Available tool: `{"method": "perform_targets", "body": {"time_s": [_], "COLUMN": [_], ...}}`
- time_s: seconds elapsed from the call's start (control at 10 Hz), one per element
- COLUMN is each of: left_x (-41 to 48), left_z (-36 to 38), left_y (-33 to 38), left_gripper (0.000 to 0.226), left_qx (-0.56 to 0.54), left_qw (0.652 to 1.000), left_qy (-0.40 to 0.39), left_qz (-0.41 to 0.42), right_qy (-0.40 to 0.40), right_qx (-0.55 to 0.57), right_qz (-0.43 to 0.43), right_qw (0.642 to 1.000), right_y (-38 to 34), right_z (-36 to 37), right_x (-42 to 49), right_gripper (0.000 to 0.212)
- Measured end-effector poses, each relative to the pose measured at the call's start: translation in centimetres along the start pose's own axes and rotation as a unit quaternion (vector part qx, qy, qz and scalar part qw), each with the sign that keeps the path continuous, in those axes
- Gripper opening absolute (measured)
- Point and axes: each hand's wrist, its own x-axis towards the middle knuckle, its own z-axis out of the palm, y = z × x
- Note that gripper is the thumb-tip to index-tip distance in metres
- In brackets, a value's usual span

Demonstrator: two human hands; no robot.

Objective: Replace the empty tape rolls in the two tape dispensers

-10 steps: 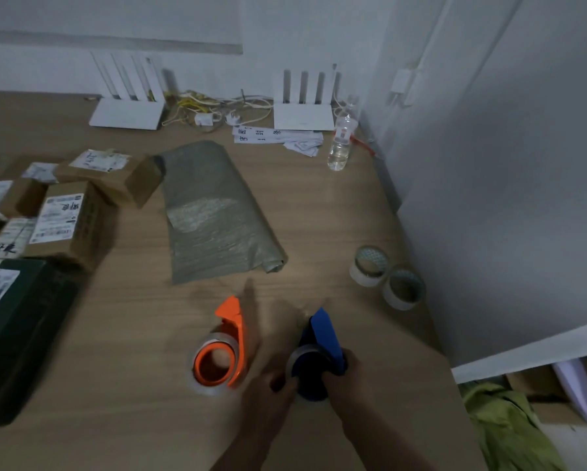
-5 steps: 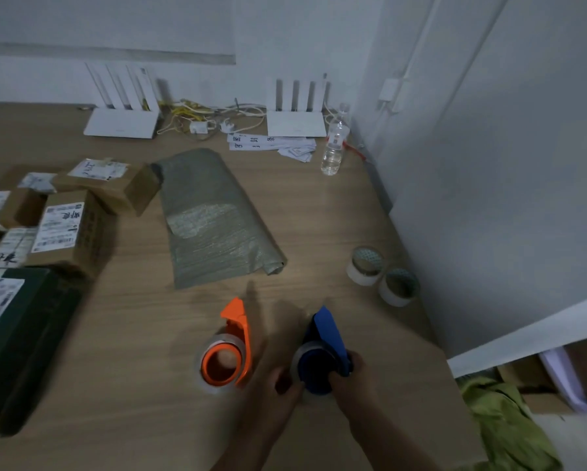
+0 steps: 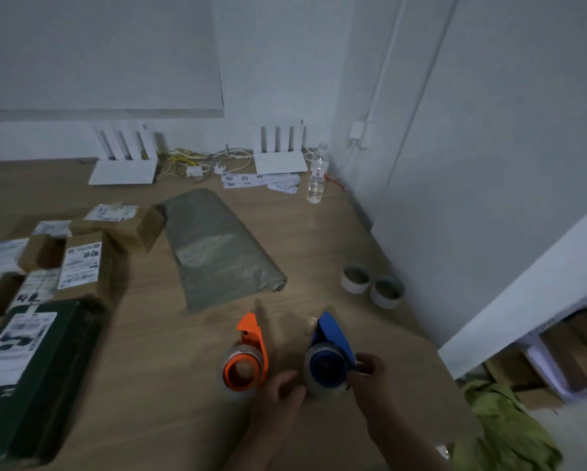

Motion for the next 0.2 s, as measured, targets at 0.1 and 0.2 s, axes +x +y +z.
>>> {"method": "perform_targets", "body": {"time_s": [0.1,0.2], "left_x": [-0.8,-2.1], "left_z": [-1.0,-1.6], "left_y": [1.7,3.6], "left_gripper": [0.027,0.021], "left_qx": [-0.027,-0.051], "left_qw": [1.0,0.998], "left_qy": [0.011,0.019], "left_qz": [0.002,0.022], "right_qy": [-0.009,-0.025], "right_qx": [0.013,0.036], "right_qz": [-0.012,-0.036], "right_qw": [1.0,0.998], "right_y": [-2.1,-4.1], "right_z": [-1.0,-2.0], "right_x": [-1.8,-3.6], "right_gripper": [0.029,0.029]}}
